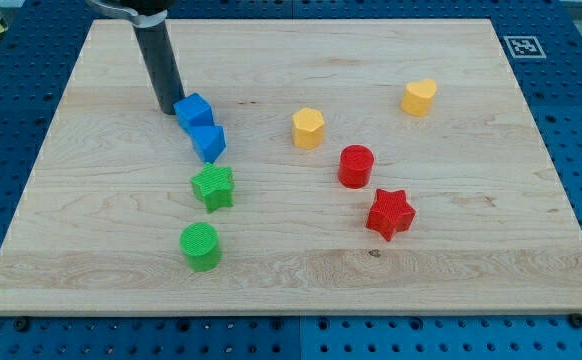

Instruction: Move the blue cube to the blue triangle

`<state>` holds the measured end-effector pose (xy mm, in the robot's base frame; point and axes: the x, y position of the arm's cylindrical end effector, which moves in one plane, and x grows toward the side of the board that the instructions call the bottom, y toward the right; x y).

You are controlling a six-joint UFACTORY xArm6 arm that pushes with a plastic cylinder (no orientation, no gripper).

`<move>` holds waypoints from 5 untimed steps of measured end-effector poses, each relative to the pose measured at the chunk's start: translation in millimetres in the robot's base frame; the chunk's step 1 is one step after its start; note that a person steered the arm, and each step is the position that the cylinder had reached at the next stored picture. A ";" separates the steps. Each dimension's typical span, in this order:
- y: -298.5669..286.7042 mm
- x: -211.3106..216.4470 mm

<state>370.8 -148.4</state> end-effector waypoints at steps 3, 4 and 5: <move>4.0 23.4; 4.0 31.8; 3.8 44.8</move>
